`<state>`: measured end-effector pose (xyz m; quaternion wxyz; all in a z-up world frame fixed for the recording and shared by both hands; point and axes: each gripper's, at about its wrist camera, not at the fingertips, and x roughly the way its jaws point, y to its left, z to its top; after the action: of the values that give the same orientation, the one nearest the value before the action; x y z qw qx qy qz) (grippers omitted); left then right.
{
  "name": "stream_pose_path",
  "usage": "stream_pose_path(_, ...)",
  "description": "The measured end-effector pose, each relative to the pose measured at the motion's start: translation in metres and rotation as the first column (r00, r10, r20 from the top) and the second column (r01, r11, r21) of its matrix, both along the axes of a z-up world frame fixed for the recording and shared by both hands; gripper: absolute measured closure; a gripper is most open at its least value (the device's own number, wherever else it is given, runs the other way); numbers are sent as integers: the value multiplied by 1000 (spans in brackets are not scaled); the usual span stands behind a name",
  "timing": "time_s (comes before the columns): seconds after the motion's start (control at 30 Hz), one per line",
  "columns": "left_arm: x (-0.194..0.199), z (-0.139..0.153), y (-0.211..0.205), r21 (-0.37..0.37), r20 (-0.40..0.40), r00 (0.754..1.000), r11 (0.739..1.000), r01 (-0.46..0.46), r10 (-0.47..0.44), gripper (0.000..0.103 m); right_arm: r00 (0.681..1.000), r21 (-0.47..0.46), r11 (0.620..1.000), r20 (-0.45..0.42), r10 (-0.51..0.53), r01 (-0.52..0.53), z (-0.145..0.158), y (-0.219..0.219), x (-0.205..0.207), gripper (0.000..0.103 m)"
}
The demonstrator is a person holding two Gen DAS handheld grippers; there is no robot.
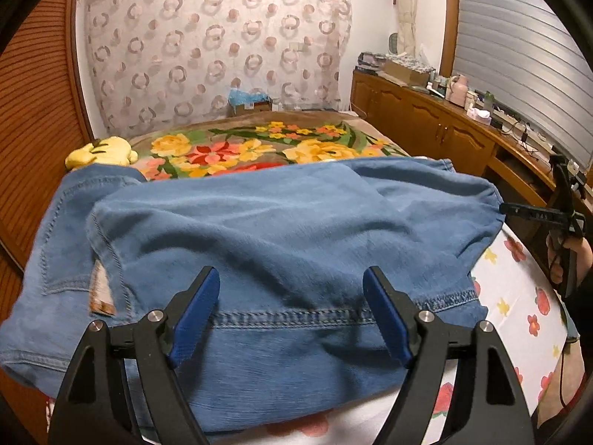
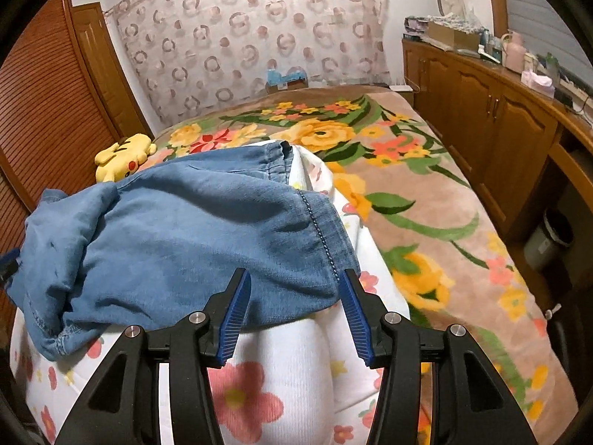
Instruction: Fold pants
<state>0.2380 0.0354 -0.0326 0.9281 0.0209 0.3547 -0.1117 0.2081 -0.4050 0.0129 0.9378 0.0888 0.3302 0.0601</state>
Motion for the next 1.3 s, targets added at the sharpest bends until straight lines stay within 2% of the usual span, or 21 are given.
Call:
stream_pose_path(0.2, -6, -7, -6, -8, -14, 1000, 1000, 9, -9, 23, 1000, -12, 1000, -19, -3, 2, -1, 1, 10, 51)
stream_pose_path(0.43, -25, -8, 22, -13, -13, 999, 999, -38, 38, 23, 999, -43, 998, -28, -41, 40, -1, 4, 16, 51)
stream_pose_path(0.67, -47, -17, 71, -9, -26, 988, 988, -152, 152, 23, 998, 11, 999, -44, -35, 35, -7, -1, 25, 51)
stream_pose_path(0.83, -49, -22, 85, -40, -31, 984, 983, -178, 177, 25, 999, 74, 997, -46, 5, -1, -10, -7, 29, 51)
stream_pose_path(0.9, -48, -25, 80, -47, -32, 987, 986, -158, 156, 36, 998, 76, 997, -60, 22, -17, -13, -7, 31, 51)
stream_pose_path(0.93, -49, -26, 79, -50, -32, 989, 988, -145, 144, 40, 998, 74, 997, -62, 27, -22, -13, -6, 31, 55)
stream_pose_path(0.97, -49, -27, 76, -51, -33, 991, 990, -133, 131, 50, 998, 76, 997, -62, 31, -27, -13, -7, 31, 60)
stream_pose_path(1.0, -49, -28, 74, -49, -36, 992, 991, -124, 123, 60, 997, 84, 996, -59, 40, -35, -12, -8, 30, 69)
stream_pose_path(1.03, -50, -27, 74, -50, -39, 993, 992, -117, 115, 66, 997, 93, 995, -54, 52, -47, -12, -8, 30, 78)
stream_pose_path(1.1, -51, -27, 70, -44, -42, 994, 994, -102, 100, 91, 997, 90, 994, -40, 70, -66, -9, -6, 28, 87)
stream_pose_path(1.2, -57, -13, 78, -45, 9, 991, 990, -136, 137, 97, 998, 40, 997, -3, 64, -64, 0, -1, 23, 89)
stream_pose_path(1.3, -62, 1, 95, -44, 39, 980, 981, -191, 193, 97, 998, 22, 999, 43, 48, -49, 12, 0, 15, 90)
